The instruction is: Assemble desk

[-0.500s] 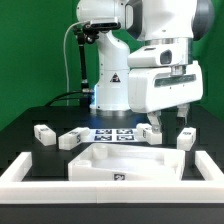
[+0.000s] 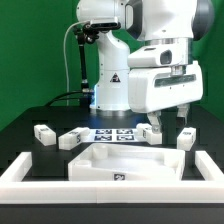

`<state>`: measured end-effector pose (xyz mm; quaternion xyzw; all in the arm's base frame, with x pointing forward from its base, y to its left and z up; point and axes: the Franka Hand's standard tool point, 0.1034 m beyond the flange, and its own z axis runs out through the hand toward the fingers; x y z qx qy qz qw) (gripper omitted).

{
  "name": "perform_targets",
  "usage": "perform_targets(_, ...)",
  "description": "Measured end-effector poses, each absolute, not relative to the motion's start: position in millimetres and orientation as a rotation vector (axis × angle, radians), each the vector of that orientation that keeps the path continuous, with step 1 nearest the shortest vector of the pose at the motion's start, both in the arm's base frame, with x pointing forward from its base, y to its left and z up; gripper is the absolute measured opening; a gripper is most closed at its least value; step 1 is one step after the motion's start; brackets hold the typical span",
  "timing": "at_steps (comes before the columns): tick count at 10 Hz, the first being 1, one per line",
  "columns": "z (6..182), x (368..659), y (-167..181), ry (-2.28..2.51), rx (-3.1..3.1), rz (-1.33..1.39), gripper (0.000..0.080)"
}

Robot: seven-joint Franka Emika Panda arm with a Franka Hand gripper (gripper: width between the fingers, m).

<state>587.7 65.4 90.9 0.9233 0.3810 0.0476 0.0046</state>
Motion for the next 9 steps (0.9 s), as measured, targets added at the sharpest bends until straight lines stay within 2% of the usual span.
perform_targets(2,90.9,587,64,1.240,2.871,0.149,0.0650)
perform_targets(4,86.6,561,46,1.385,2.799,0.123,0.0650)
perform_targets(6,67.5,531,23,1.675,2.623,0.126,0.0650)
perform_targets(9,66.5,531,23,1.624,2.664,0.114,0.0650)
